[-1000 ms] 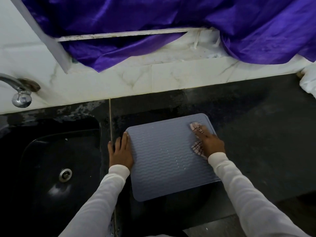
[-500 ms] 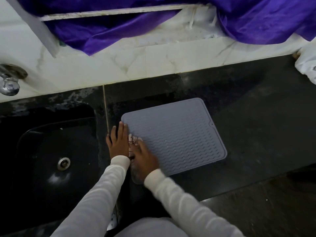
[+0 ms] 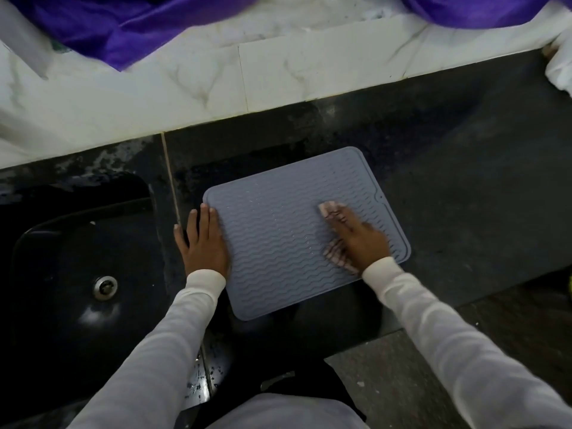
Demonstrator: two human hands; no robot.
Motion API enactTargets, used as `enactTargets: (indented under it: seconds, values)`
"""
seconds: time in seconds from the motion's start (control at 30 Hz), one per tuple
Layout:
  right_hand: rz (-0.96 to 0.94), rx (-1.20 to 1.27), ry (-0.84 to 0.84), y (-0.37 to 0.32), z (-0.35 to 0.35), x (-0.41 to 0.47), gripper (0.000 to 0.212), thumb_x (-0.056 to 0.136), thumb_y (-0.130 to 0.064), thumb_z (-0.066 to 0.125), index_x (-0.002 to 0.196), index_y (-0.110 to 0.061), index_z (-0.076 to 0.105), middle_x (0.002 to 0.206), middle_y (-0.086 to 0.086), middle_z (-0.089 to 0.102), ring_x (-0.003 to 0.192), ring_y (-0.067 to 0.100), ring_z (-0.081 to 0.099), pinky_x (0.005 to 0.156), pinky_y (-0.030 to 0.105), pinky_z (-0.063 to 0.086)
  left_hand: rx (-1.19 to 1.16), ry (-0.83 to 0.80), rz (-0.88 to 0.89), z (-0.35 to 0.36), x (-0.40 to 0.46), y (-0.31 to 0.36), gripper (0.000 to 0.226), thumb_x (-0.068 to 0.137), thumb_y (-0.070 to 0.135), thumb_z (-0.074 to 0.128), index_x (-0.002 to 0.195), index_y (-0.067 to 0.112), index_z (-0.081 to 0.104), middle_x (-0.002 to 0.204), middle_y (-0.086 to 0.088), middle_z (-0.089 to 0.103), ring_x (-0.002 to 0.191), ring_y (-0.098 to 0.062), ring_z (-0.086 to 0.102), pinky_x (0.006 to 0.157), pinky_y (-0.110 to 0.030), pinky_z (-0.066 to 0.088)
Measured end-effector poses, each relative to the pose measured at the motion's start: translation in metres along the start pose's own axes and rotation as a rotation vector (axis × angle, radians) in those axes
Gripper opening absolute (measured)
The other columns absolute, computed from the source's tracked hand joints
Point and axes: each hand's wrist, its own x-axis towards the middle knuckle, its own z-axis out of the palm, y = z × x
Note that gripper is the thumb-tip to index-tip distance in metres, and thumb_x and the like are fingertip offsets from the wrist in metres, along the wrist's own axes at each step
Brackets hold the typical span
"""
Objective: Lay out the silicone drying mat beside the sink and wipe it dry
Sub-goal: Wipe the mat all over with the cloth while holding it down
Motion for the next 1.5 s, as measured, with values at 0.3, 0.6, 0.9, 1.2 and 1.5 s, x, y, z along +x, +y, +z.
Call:
enactTargets:
  seconds: [0.3, 0.6, 0.9, 1.2, 1.5]
  values:
    - [0.339, -0.084, -0.026, 0.083, -0.035, 0.0, 0.057, 0.087, -0.021, 0.062, 0.139, -0.03, 0.042, 0.146, 0.005, 0.035, 0.087, 0.043, 0.064, 0.072, 0.051, 0.055, -0.003, -0.011, -0.008, 0.0, 0.0, 0.002, 0.065, 0.092, 0.022, 0.033, 0.152, 0.018, 0.009, 0.16, 0.0, 0.008, 0.146, -0.025, 0.005, 0.116, -0.056, -0.004]
    - [-0.005, 0.415, 0.196, -0.131, -0.038, 0.001, 0.041, 0.098, -0.033, 0.042, 0.138, -0.038, 0.046, 0.139, -0.01, 0.05, 0.121, 0.01, 0.053, 0.095, 0.036, 0.051, -0.005, -0.038, -0.047, 0.0, 0.0, 0.005, 0.068, 0.093, 0.028, 0.038, 0.152, 0.019, 0.005, 0.16, 0.001, 0.004, 0.146, -0.024, 0.003, 0.115, -0.057, -0.001]
    - [-0.274, 0.096, 0.105, -0.174, 0.033, -0.017, 0.048, 0.087, -0.019, 0.048, 0.134, -0.025, 0.055, 0.139, 0.011, 0.054, 0.062, 0.026, 0.066, 0.044, 0.03, 0.05, -0.012, -0.02, -0.023, 0.003, -0.001, 0.001, 0.077, 0.089, 0.04, 0.046, 0.152, 0.021, 0.006, 0.16, 0.001, 0.007, 0.145, -0.027, 0.008, 0.115, -0.055, -0.007]
    - [0.014, 0.061, 0.001, -0.013, 0.0, -0.027, 0.071, 0.087, -0.01, 0.063, 0.145, -0.034, 0.03, 0.151, 0.012, 0.037, 0.101, 0.044, 0.062, 0.075, 0.053, 0.056, -0.019, 0.023, -0.042, 0.001, -0.001, 0.005, 0.065, 0.092, 0.022, 0.04, 0.151, 0.02, 0.014, 0.159, 0.001, 0.014, 0.145, -0.026, 0.012, 0.116, -0.055, -0.001]
    - [0.303, -0.033, -0.022, 0.062, -0.037, -0.025, 0.059, 0.089, -0.027, 0.06, 0.143, -0.033, 0.037, 0.143, 0.008, 0.038, 0.089, 0.041, 0.063, 0.076, 0.051, 0.055, -0.002, 0.041, -0.07, 0.005, -0.001, 0.004, 0.06, 0.096, 0.024, 0.036, 0.151, 0.023, 0.012, 0.159, 0.003, 0.013, 0.145, -0.025, 0.01, 0.116, -0.055, -0.003]
